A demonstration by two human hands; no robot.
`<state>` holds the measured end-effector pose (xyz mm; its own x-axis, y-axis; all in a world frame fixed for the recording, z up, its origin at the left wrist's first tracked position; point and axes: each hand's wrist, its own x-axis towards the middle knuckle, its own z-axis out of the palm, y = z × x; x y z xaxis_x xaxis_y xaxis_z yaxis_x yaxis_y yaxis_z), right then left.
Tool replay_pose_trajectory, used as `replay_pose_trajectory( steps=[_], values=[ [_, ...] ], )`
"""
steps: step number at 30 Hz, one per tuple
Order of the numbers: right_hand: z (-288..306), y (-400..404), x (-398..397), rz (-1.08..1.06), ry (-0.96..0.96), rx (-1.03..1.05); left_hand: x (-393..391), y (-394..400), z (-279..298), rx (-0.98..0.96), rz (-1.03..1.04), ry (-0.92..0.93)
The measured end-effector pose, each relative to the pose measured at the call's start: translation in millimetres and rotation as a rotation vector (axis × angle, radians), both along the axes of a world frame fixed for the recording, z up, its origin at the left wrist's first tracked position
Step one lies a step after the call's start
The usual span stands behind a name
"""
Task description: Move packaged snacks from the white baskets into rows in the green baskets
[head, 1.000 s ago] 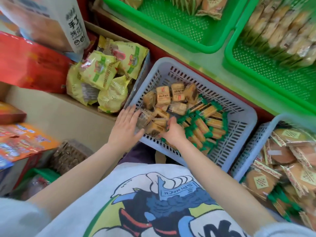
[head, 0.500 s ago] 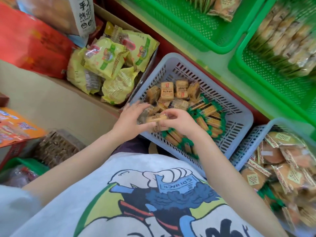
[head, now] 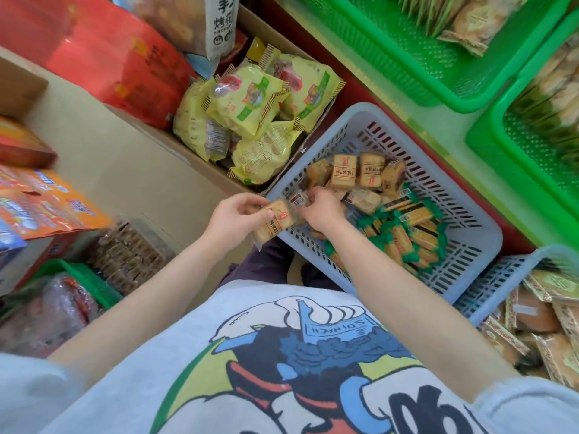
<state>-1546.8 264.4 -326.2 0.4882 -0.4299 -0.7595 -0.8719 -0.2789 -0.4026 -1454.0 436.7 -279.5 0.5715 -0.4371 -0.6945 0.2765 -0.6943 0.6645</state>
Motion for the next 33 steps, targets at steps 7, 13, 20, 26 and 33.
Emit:
replay_pose_trajectory(
  steps=[7,13,20,26,33],
  values=[
    [33.2,-37.6,-27.1,-0.395,-0.138,0.056,1.3,-18.2,10.5,-0.091,0.056,0.124],
    [128.5,-93.5,-87.9,-0.733,-0.541,0.233,-4.5,-82.2,47.9,-0.232,0.056,0.286],
    [194.0,-119.9,-142.5,-0.768,-0.703,0.152,-58.3,-199.3,127.3,-0.399,-0.175,0.368],
    [222.9,-140.7,-198.5,-0.937,-0.875,0.057,-128.8,-261.0,168.9,-0.572,-0.435,0.325],
    [237.6,-178.3,-283.8,-1.116,-0.818,0.063,-201.0,-331.7,176.0,-0.631,-0.602,0.393]
  ],
)
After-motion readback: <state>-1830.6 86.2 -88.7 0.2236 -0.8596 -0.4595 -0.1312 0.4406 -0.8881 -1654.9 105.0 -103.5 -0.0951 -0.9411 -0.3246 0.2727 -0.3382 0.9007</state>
